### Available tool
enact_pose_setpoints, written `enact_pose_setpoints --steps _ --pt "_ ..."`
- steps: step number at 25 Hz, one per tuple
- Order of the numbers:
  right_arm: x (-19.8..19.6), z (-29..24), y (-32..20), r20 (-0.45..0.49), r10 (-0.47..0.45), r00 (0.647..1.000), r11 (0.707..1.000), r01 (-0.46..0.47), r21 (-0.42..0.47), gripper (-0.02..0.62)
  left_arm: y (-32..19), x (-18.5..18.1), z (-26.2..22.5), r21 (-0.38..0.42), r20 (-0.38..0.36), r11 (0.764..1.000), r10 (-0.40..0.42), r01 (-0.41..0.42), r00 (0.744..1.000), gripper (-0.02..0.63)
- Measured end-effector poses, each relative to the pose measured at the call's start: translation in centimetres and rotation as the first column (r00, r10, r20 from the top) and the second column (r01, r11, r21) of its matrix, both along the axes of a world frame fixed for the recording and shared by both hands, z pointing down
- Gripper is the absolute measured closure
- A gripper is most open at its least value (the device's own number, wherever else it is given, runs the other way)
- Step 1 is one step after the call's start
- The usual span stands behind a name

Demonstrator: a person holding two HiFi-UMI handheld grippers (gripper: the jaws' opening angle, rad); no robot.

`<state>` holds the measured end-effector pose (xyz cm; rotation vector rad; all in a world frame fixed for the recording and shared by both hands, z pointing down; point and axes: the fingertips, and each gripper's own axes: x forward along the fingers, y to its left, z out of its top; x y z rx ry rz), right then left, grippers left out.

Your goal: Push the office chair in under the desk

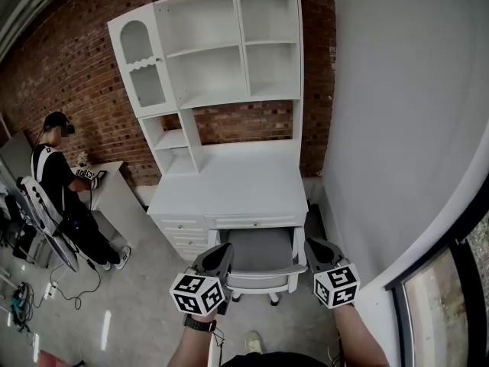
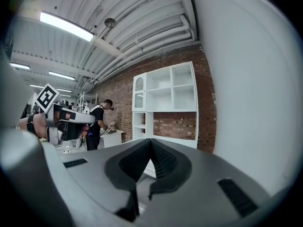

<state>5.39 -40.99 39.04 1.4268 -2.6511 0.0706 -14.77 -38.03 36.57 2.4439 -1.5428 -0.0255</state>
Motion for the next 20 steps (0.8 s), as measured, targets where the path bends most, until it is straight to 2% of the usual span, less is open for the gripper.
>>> enact_pose_setpoints --steps 6,20 --pt "0.66 -0.59 -0.05 0.005 0.02 1.0 1.0 -0.02 0.022 0.591 0.24 -1.1 -1.09 0.029 0.031 0.999 -0.043 0.042 0.999 0.6" --pt "0.57 -0.44 0.11 -0.006 0.015 1.0 1.0 -0.015 0.028 0.591 0.65 -0.74 -0.56 0.02 0.034 0.999 -0.031 0.03 0.999 0.6"
